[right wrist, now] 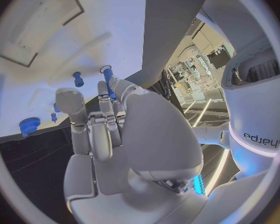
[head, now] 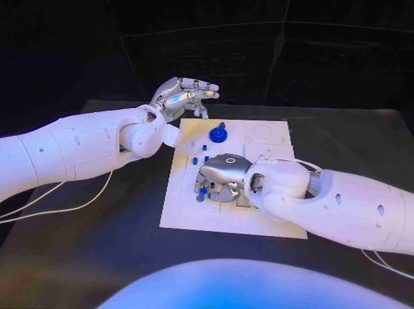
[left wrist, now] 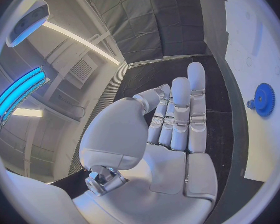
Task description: Assemble the parts on the task board
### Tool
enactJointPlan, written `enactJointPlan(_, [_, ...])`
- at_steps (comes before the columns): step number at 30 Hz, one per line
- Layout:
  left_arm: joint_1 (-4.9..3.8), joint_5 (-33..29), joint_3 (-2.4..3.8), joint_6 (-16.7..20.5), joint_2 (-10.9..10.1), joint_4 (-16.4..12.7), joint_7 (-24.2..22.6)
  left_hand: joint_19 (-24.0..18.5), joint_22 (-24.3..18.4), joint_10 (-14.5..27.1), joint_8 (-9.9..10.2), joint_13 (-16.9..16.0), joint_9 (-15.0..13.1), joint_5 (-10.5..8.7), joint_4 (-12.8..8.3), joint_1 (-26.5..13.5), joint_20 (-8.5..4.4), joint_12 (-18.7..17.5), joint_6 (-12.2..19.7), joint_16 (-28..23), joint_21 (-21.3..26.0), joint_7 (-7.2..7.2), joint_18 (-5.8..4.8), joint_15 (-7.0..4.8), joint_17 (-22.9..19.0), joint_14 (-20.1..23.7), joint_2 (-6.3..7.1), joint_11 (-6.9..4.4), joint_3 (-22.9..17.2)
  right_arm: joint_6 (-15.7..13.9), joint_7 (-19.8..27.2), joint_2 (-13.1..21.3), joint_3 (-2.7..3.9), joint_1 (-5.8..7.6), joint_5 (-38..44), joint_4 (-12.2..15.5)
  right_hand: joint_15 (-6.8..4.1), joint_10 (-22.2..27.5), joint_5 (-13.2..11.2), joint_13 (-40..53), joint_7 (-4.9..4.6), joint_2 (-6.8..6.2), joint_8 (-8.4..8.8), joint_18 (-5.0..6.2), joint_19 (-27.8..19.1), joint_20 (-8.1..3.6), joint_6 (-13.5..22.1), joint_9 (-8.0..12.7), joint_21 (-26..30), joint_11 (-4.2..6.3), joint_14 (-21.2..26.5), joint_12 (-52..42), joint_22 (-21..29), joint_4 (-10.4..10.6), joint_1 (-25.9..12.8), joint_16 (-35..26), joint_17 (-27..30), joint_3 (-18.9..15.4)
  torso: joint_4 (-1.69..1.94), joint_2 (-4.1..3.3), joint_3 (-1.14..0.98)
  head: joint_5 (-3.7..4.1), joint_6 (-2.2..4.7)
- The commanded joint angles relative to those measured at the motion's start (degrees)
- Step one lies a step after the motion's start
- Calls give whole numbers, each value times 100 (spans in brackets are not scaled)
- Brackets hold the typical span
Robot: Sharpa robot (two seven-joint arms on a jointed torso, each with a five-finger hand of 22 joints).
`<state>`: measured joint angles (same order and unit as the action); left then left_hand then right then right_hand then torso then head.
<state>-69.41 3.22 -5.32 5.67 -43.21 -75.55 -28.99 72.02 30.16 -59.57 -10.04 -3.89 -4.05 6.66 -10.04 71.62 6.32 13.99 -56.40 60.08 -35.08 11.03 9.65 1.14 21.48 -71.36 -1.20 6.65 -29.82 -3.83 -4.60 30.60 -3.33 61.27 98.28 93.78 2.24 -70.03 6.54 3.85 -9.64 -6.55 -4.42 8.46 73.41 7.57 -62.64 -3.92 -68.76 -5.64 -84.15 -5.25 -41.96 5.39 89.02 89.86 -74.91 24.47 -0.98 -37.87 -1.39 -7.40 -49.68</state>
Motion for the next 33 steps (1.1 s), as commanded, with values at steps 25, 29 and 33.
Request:
enactJointPlan(25, [-10, -24, 4, -85, 13, 2, -16, -19, -10, 27, -26, 3, -8, 4, 0, -85, 7, 28, 55, 12, 20, -5, 73, -3, -9, 53, 1, 2, -38, 219, -376, -200, -35, -116, 508, -163, -15, -21, 0, -2, -5, -20, 26, -58, -13, 30, -21, -3, -21, -5, -585, 54, 18, -7, -168, 14, -1509, 64, 3, -2, 0, -29, -32])
enactJointPlan(29, [-10, -24, 4, -86, 13, 3, -13, -19, -10, 27, -26, 3, -8, 4, 0, -85, 7, 28, 55, 12, 20, -5, 73, -3, -9, 53, 1, 2, -38, 211, -360, -226, -37, -128, 506, -175, 4, 40, 2, -12, -29, -65, 63, -59, -24, 40, 48, 9, -12, -28, -585, 103, 32, -9, -252, 14, -1509, 71, 1, 0, 1, -26, -32])
enactJointPlan(33, [-10, -24, 4, -89, 13, 1, -10, -19, -10, 27, -26, 3, -8, 4, 0, -85, 7, 28, 55, 12, 20, -5, 73, -3, -9, 53, 1, 2, -38, 167, -333, -247, -39, -135, 488, -184, 41, 107, 4, -13, -74, -142, 94, -64, -23, 72, 198, 24, -15, -70, -585, 141, 23, 12, -390, 14, -1509, 52, 7, -3, 2, -23, -32])
